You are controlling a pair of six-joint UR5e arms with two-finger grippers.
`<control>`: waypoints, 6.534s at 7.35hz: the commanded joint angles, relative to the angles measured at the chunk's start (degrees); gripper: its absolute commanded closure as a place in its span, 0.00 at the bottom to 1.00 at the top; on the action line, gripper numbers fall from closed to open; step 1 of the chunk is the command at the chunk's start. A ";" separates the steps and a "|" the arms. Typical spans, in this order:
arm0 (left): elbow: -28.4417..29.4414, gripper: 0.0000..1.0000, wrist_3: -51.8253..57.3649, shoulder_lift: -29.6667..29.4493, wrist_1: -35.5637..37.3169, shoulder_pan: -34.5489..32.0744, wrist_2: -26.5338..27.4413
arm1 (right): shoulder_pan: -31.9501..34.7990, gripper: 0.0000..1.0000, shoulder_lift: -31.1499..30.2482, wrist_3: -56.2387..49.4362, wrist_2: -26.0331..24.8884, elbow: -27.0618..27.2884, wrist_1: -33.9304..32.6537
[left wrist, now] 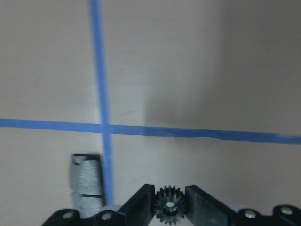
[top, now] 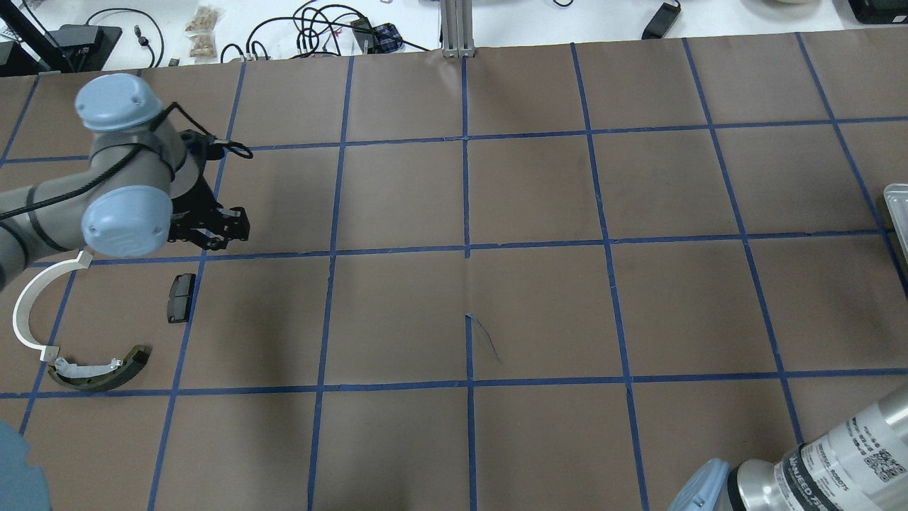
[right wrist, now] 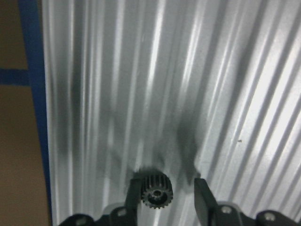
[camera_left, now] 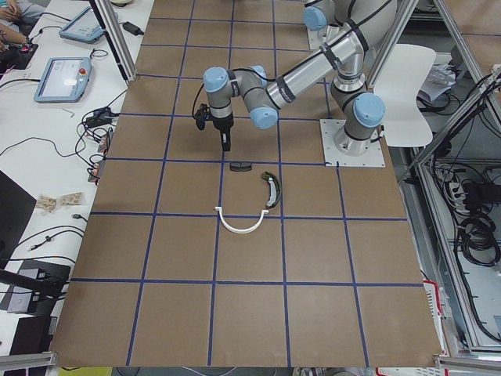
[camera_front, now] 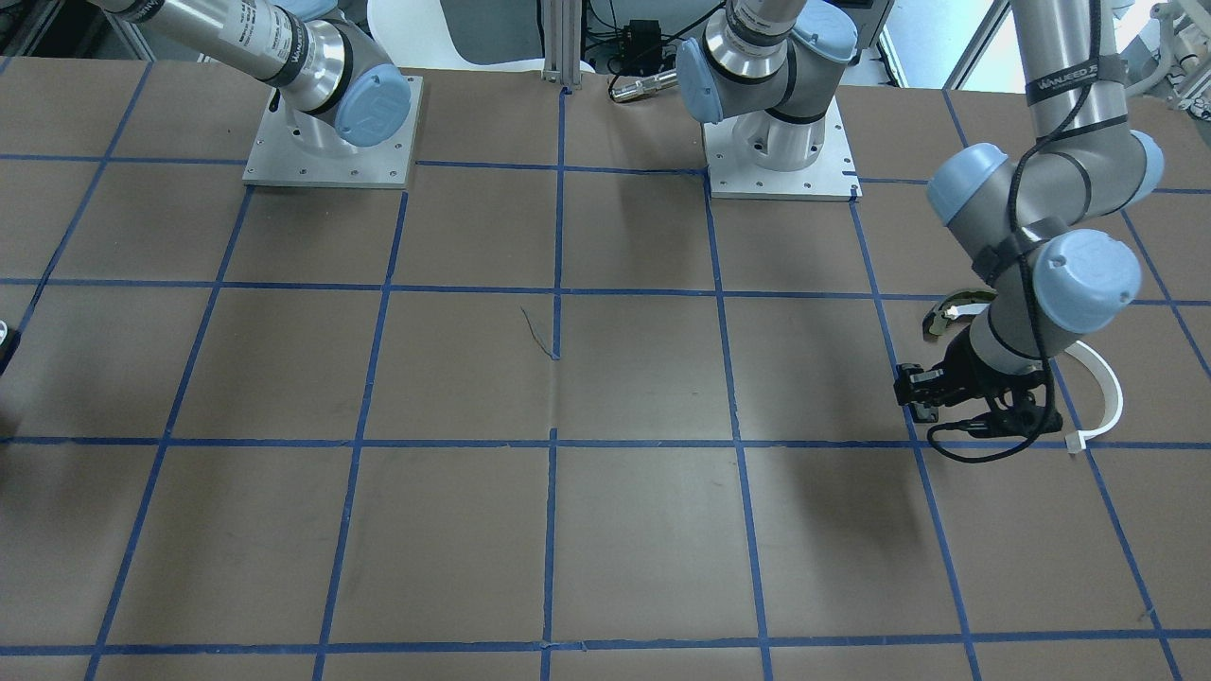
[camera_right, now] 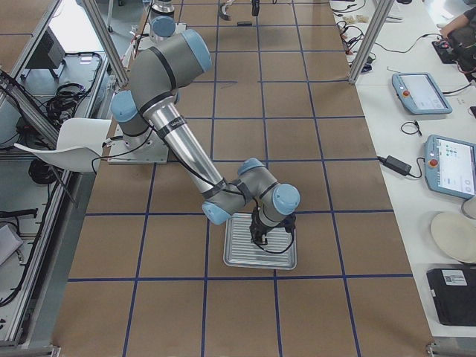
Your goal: Place bearing gear from tray to pile
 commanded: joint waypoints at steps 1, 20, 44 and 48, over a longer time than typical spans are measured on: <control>0.02 1.00 6.09 -2.32 2.68 7.26 -0.09 | 0.00 1.00 -0.27 -0.07 -0.78 -0.27 1.07; 18.21 0.00 -26.42 19.37 -31.40 -22.68 -7.65 | 66.07 1.00 -12.67 83.49 28.91 17.74 -9.45; -1.91 0.11 -44.88 -9.89 16.14 -47.47 -5.37 | 47.73 0.00 -32.00 59.87 11.25 5.71 23.84; -2.00 1.00 -44.18 -8.50 15.97 -47.38 -4.49 | 47.90 0.00 -32.09 59.87 11.51 5.53 23.05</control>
